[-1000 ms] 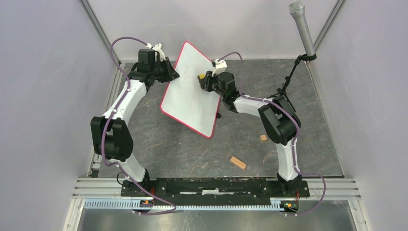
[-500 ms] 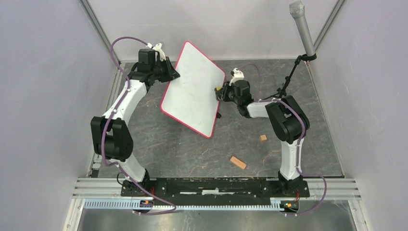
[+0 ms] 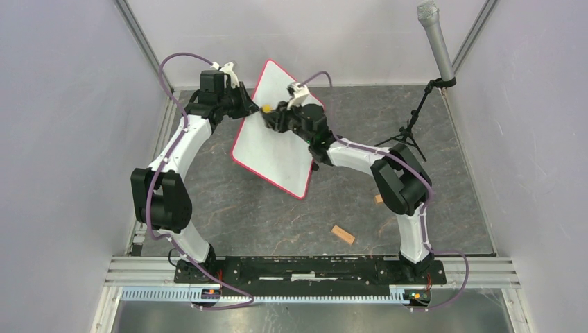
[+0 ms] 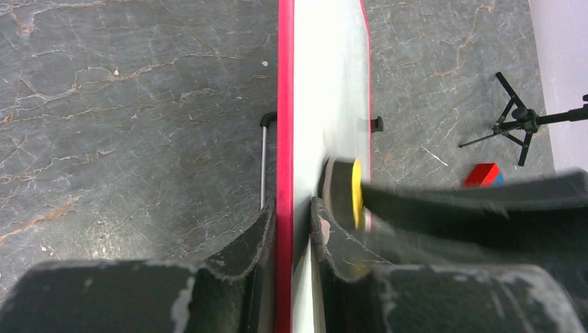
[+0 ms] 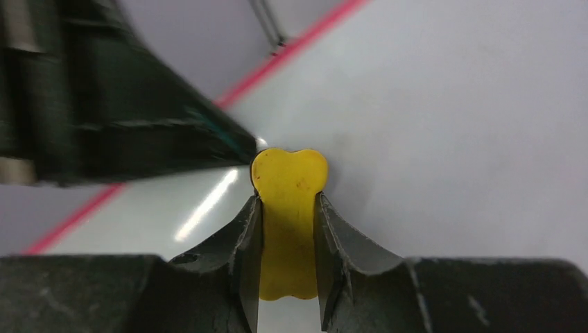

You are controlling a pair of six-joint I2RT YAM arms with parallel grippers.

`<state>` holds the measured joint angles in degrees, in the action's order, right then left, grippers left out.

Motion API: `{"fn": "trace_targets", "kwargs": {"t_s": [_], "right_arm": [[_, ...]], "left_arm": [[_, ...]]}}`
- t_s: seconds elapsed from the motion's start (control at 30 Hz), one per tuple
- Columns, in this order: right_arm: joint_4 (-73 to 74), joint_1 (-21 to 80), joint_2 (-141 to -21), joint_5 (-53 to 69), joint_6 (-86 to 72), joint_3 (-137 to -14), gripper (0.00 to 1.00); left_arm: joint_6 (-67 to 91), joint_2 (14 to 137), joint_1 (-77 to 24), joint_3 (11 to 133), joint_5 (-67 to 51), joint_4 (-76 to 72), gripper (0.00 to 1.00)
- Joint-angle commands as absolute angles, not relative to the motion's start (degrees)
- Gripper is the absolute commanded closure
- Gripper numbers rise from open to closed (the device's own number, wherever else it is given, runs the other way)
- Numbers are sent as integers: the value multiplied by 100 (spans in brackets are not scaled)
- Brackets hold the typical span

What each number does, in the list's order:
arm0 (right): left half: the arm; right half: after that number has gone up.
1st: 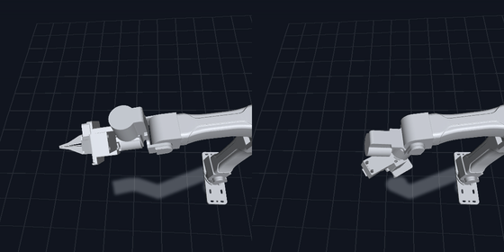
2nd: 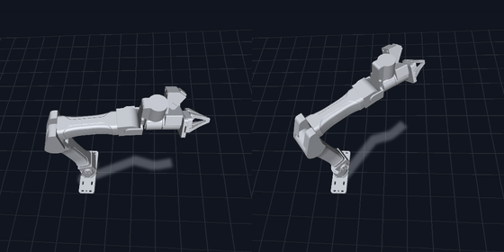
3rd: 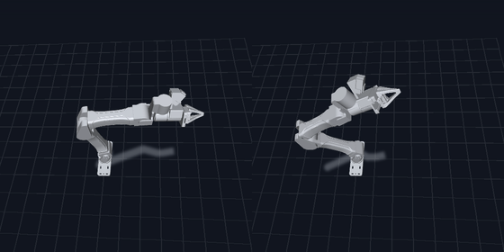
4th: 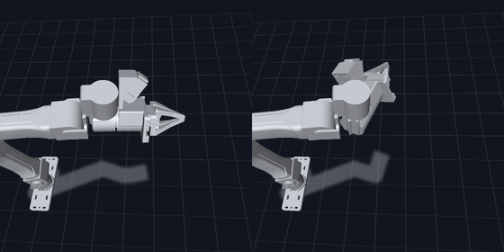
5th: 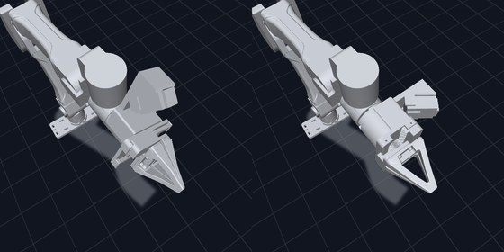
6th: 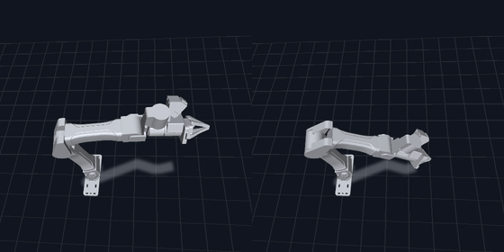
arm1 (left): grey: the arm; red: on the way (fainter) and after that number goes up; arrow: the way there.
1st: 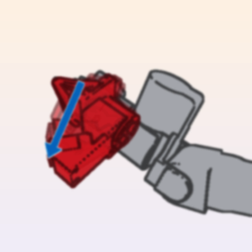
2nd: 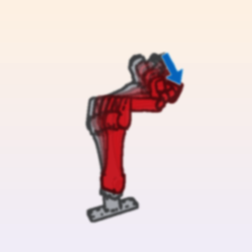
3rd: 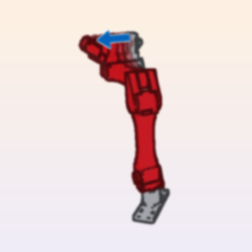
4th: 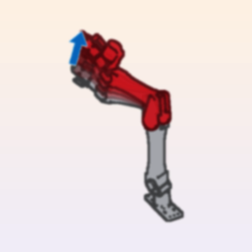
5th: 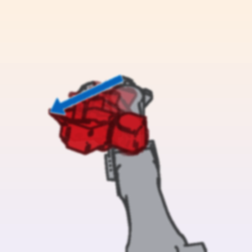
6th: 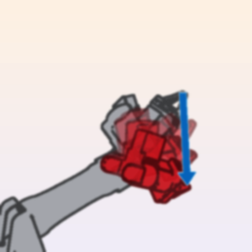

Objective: Erase the whiteboard

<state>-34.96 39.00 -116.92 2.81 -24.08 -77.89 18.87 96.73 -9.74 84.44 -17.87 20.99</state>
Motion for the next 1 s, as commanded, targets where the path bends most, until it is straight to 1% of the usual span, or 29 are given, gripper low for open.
{"fn": "trace_targets", "kwargs": {"t_s": [0.0, 0.07, 0.13, 0.3, 0.4, 0.6, 0.67, 0.73, 0.8, 0.9, 0.97], "right_arm": [[-3355, 4342, -12092, 1215, -2296, -8603, 70], [-3139, 4328, -12136, 1163, -2158, -8746, 70], [-2982, 4307, -12043, 933, -1991, -8565, 70], [-3329, 4276, -11577, 850, -2137, -7271, 70], [-3455, 4270, -11259, 527, -2263, -6421, 71], [-3342, 4105, -10942, 397, -2262, -5999, 72], [-3190, 4090, -10635, 186, -2076, -5880, 72], [-3008, 4053, -10263, 37, -1966, -5700, 73], [-2996, 3956, -9825, -26, -1966, -5295, 73], [-2839, 3758, -9255, -116, -2009, -4610, 73], [-2553, 3584, -8934, -112, -2056, -4184, 73]], "left_arm": [[1740, 9719, -1414, 8460, -2128, 2465, 98], [1748, 9715, -1412, 8464, -2129, 2471, 98], [1764, 9728, -1406, 8472, -2127, 2470, 98], [1792, 9814, -1398, 8545, -2125, 2540, 98], [1823, 9810, -1397, 8540, -2112, 2539, 98], [1844, 9756, -1389, 8535, -2103, 2540, 96], [1824, 9723, -1380, 8534, -2060, 2564, 90], [1804, 9690, -1372, 8555, -2016, 2599, 81], [1801, 9677, -1356, 8576, -2004, 2632, 70], [1819, 9636, -1304, 8580, -2017, 2635, 59], [1836, 9571, -1266, 8578, -2016, 2641, 49]]}}
